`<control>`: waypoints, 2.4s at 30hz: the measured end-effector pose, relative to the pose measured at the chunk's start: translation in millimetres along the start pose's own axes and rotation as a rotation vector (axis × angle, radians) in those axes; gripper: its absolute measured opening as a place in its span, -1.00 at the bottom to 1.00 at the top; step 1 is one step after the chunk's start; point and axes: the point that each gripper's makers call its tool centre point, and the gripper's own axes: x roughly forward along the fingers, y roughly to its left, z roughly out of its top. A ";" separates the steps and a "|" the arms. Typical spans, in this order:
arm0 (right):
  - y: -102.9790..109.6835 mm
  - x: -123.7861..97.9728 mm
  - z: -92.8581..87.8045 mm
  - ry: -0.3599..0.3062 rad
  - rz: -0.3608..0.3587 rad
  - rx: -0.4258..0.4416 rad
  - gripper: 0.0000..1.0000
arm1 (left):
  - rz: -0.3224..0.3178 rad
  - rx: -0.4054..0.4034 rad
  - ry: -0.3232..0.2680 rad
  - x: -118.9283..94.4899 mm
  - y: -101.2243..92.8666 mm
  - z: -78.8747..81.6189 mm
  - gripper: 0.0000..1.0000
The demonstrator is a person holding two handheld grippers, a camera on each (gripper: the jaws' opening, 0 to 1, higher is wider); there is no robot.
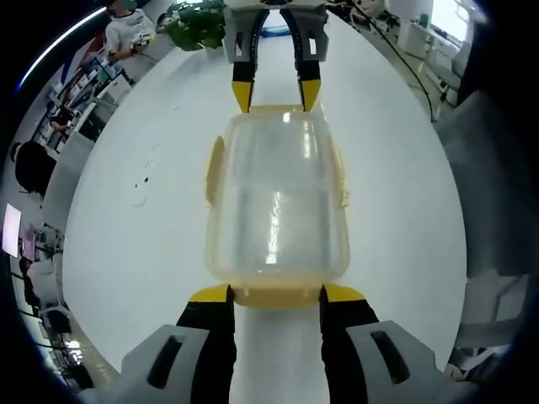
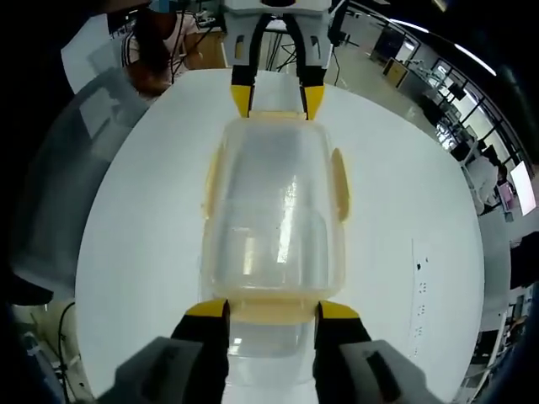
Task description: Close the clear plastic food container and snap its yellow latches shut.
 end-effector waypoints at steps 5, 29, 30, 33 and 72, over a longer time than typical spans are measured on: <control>-1.5 -5.8 -5.8 0.025 -0.011 -0.015 -0.27 | 0.012 0.006 -0.015 -3.3 -1.0 8.5 -0.29; 2.1 -10.9 -37.5 0.038 -0.004 -0.011 -0.27 | 0.005 0.014 -0.007 11.8 -0.6 35.6 -0.29; 2.1 -11.4 -38.3 0.039 -0.004 -0.012 -0.27 | 0.003 0.013 -0.008 12.7 -0.8 36.4 -0.29; 1.3 -13.2 -40.7 0.042 -0.008 -0.011 -0.27 | 0.004 0.013 -0.010 14.9 0.0 38.9 -0.29; 5.3 -29.1 -77.6 0.102 0.004 0.004 -0.27 | -0.012 -0.001 -0.033 30.7 -3.8 76.2 -0.28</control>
